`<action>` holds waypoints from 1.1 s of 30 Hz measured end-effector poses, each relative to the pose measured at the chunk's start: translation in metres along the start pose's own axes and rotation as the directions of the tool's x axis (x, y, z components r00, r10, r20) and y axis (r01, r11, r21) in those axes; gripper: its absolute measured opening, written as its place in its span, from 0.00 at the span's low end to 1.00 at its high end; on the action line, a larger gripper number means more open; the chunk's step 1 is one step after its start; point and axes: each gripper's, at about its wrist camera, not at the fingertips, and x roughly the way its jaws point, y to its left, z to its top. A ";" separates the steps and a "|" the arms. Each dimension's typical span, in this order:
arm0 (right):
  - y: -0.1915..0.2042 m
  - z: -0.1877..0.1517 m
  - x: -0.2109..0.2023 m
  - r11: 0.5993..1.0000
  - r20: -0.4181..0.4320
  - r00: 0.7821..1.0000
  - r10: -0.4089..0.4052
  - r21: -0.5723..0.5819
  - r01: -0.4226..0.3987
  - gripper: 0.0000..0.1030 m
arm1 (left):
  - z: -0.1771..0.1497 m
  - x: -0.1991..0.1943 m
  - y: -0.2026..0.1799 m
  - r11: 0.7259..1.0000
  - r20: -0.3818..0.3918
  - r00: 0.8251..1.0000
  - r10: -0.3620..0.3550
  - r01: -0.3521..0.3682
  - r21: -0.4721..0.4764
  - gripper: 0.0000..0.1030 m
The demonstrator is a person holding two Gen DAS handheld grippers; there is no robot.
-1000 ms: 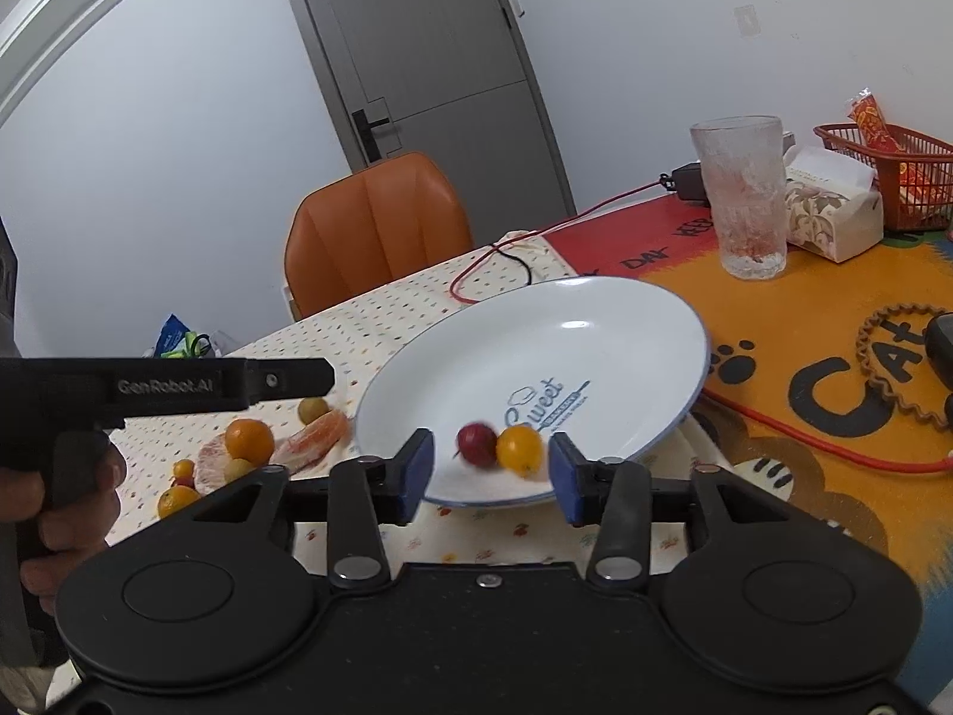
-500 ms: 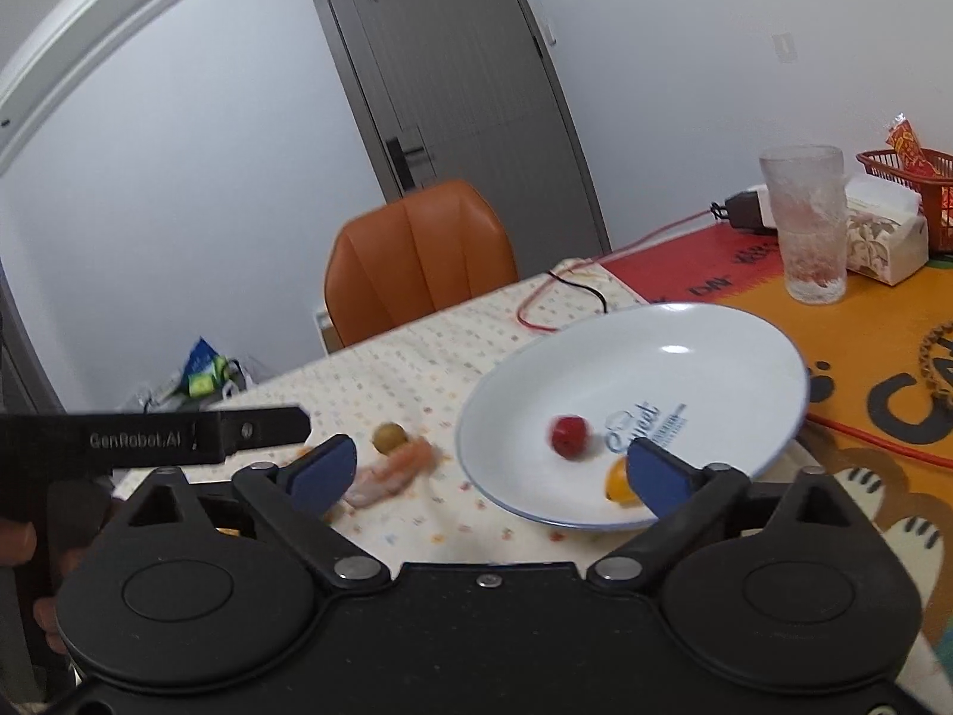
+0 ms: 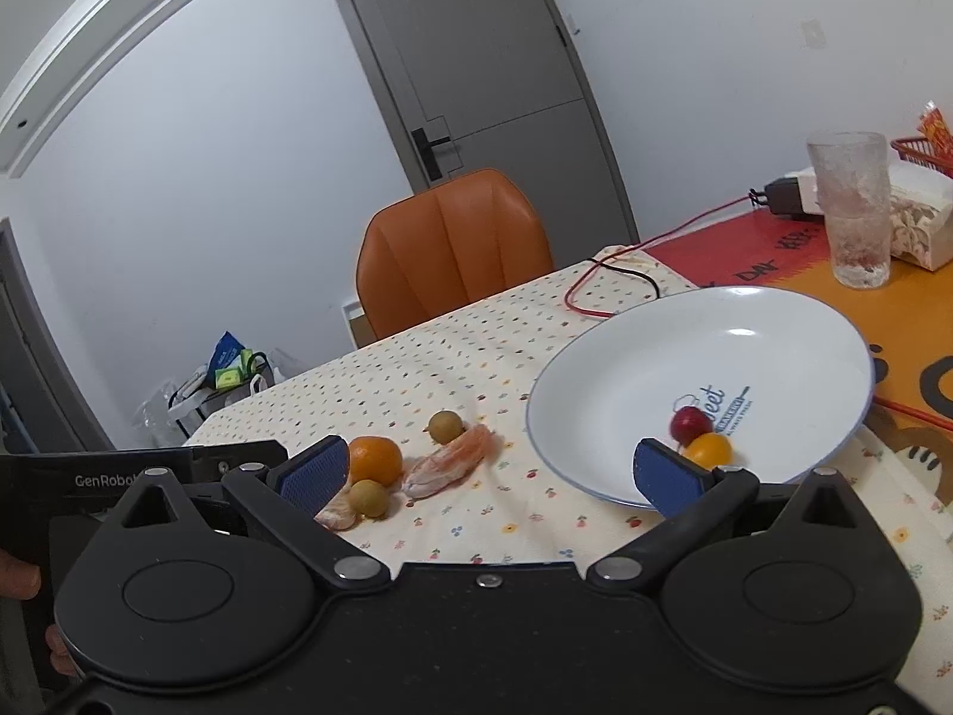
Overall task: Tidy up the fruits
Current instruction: 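Return both tools to the fruit cluster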
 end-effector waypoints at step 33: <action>0.031 -0.023 0.055 0.995 -0.175 0.982 0.067 -0.063 -0.079 0.73 | -0.029 0.041 0.028 0.996 -0.106 0.994 -0.015 0.005 -0.094 0.35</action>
